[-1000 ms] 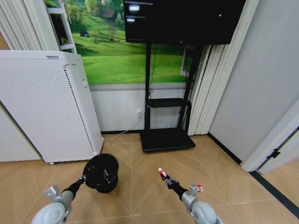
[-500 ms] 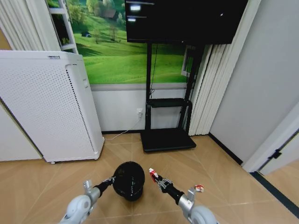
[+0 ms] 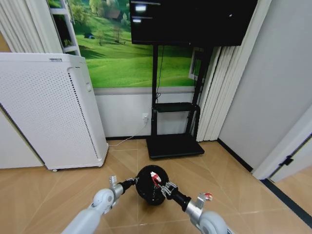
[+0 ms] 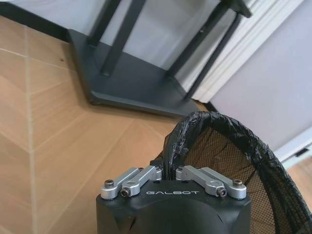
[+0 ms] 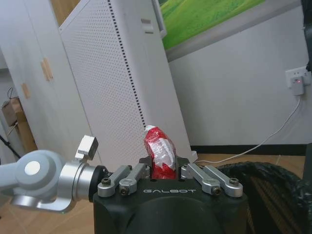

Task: Pick up the trash bin and place the garbage on the floor into it.

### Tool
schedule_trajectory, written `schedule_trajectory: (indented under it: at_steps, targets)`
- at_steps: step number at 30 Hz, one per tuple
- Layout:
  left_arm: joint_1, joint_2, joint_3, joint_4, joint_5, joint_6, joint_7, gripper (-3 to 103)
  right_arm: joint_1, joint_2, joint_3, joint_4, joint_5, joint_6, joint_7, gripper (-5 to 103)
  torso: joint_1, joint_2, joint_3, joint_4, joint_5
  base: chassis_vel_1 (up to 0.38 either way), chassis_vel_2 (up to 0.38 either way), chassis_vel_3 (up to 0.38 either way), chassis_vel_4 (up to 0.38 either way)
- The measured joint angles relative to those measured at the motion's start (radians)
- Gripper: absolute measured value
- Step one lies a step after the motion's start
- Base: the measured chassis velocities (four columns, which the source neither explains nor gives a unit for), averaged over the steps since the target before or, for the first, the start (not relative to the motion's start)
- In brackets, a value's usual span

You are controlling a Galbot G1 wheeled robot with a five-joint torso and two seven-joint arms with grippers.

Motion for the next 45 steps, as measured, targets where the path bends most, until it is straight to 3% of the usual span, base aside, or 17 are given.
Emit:
schedule_trajectory:
  at_steps: [3, 4, 6, 12, 16, 18, 20, 21, 22, 23, 27, 37, 39, 40, 42, 43, 45]
  targets:
    - [0.011, 0.0, 0.001, -0.016, -0.002, 0.007, 0.0, 7, 0.001, 0.002, 0.003, -0.009, -0.022, -0.01, -0.013, 20, 0.0, 0.0, 0.0, 0.0, 0.0, 0.0, 0.0, 0.0, 0.0]
    - [0.02, 0.0, 0.001, -0.025, -0.002, 0.01, 0.0, 7, 0.0, 0.003, 0.003, -0.012, -0.028, -0.013, -0.014, 30, 0.0, 0.0, 0.0, 0.0, -0.0001, 0.0, 0.0, 0.0, 0.0]
    - [0.027, 0.0, -0.001, -0.031, -0.002, 0.013, 0.0, 7, 0.0, 0.004, 0.001, -0.014, -0.029, -0.015, -0.013, 30, 0.0, 0.0, 0.0, -0.0001, -0.0001, 0.0, 0.0, 0.0, 0.0]
    - [0.071, -0.001, -0.035, -0.069, -0.002, 0.017, -0.003, 7, 0.002, 0.012, -0.006, -0.019, -0.026, -0.016, 0.005, 57, 0.0, 0.0, 0.0, 0.0, -0.0001, 0.0, 0.0, 0.0, 0.0]
    - [0.099, 0.002, -0.071, -0.099, -0.004, 0.017, -0.017, 7, 0.002, 0.014, -0.006, -0.018, -0.014, -0.003, 0.019, 68, 0.0, 0.0, 0.0, -0.0002, -0.0002, 0.0, 0.0, 0.0, 0.0]
    - [0.125, 0.002, -0.125, -0.14, -0.01, 0.012, -0.074, 7, -0.002, 0.017, 0.003, -0.005, 0.006, 0.007, 0.05, 73, 0.0, 0.0, 0.0, -0.0002, -0.0003, 0.0, 0.0, 0.0, 0.0]
    - [0.142, -0.003, -0.189, -0.196, -0.03, -0.003, -0.31, 7, -0.007, 0.025, 0.024, 0.026, 0.022, 0.003, 0.106, 84, 0.0, 0.0, 0.0, -0.0002, -0.0002, 0.0, 0.0, 0.0, 0.0]
    - [0.142, -0.003, -0.189, -0.196, -0.03, -0.003, -0.31, 7, -0.007, 0.025, 0.024, 0.026, 0.022, 0.003, 0.106, 84, 0.0, 0.0, 0.0, -0.0002, -0.0002, 0.0, 0.0, 0.0, 0.0]
    - [0.146, -0.004, -0.206, -0.212, -0.05, -0.004, -0.367, 7, -0.009, 0.028, 0.032, 0.037, 0.024, -0.005, 0.119, 90, 0.0, 0.0, 0.0, -0.0001, -0.0003, 0.0, 0.0, 0.0, 0.0]
    - [0.152, -0.005, -0.25, -0.256, -0.098, -0.008, -0.477, 7, -0.011, 0.031, 0.05, 0.066, 0.035, -0.027, 0.142, 95, 0.0, 0.0, 0.0, 0.0, -0.0001, 0.0, 0.0, 0.0, 0.0]
    - [0.179, 0.008, -0.335, -0.323, -0.155, -0.028, -0.57, 7, -0.015, 0.03, 0.064, 0.094, 0.035, -0.054, 0.168, 100, 0.0, 0.0, 0.0, -0.0001, -0.0003, 0.0, 0.0, 0.0, 0.0]
    - [0.358, -0.011, -0.464, -0.395, -0.163, -0.044, -0.581, 7, -0.043, 0.051, 0.085, 0.065, -0.065, -0.059, 0.178, 100, 0.0, 0.0, 0.0, 0.0004, -0.0005, -0.026, -0.02, 0.019, 0.032]
    - [0.468, -0.047, -0.579, -0.43, -0.149, -0.043, -0.548, 7, -0.045, 0.06, 0.085, 0.013, -0.093, -0.059, 0.196, 100, 0.0, 0.0, 0.0, -0.0002, -0.0002, -0.124, -0.109, 0.119, 0.155]
    - [0.468, -0.047, -0.579, -0.43, -0.149, -0.043, -0.548, 7, -0.045, 0.06, 0.085, 0.013, -0.093, -0.059, 0.196, 100, 0.0, 0.0, 0.0, -0.0002, -0.0002, -0.141, -0.141, 0.119, 0.15]
    - [0.494, -0.055, -0.614, -0.438, -0.148, -0.043, -0.539, 7, -0.044, 0.062, 0.084, -0.006, -0.094, -0.066, 0.217, 100, 0.0, 0.0, 0.0, 0.0004, -0.0001, -0.148, -0.173, 0.153, 0.165]
    - [0.54, -0.072, -0.68, -0.466, -0.173, -0.044, -0.533, 7, -0.041, 0.07, 0.084, -0.034, -0.094, -0.088, 0.279, 100, 0.0, 0.0, 0.0, 0.0005, -0.0001, -0.171, -0.183, 0.184, 0.207]
    - [0.562, -0.082, -0.721, -0.488, -0.202, -0.044, -0.532, 7, -0.039, 0.078, 0.084, -0.052, -0.085, -0.107, 0.316, 100, 0.0, 0.0, 0.0, 0.0, 0.0003, -0.171, -0.194, 0.185, 0.207]
